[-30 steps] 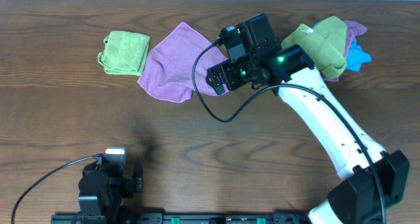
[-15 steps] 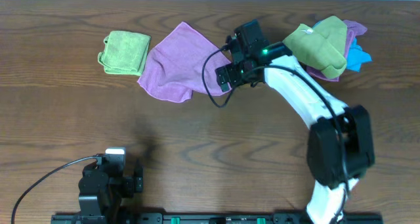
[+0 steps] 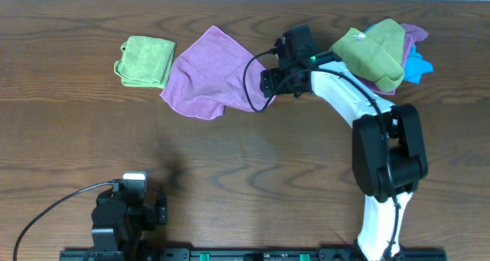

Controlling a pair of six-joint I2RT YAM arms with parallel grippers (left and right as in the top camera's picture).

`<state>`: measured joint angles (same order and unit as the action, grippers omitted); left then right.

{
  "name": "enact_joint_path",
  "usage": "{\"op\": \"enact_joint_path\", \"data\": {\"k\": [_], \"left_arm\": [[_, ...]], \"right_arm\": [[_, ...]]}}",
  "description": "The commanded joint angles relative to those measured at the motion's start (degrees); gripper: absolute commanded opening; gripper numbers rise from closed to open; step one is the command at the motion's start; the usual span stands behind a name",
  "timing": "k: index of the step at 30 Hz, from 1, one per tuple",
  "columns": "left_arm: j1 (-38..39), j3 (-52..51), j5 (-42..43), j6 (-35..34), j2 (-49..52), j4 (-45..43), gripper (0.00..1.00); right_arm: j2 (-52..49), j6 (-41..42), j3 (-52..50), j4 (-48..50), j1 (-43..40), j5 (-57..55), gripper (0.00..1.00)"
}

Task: Fold the cloth
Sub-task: 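Pull the pink cloth left out of the pile with the right gripper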

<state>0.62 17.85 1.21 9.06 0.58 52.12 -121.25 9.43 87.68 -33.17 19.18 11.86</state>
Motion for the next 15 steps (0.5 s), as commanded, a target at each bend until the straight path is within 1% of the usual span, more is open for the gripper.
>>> {"op": "enact_joint_path", "data": {"k": [1, 5, 15], "left_arm": [[0.26, -1.95, -1.25, 1.22, -0.37, 1.57, 0.95], [0.26, -1.95, -1.25, 1.22, -0.37, 1.57, 0.96], [0.26, -1.95, -1.25, 1.22, -0.37, 1.57, 0.95]], "right_arm": [[-2.05, 1.31, -0.07, 0.07, -0.37, 1.70, 0.81], [-2.67, 1.31, -0.07, 0.68, -0.42, 1.68, 0.77], [-4.57, 1.31, -0.07, 2.93, -0.42, 1.70, 0.72]]}}
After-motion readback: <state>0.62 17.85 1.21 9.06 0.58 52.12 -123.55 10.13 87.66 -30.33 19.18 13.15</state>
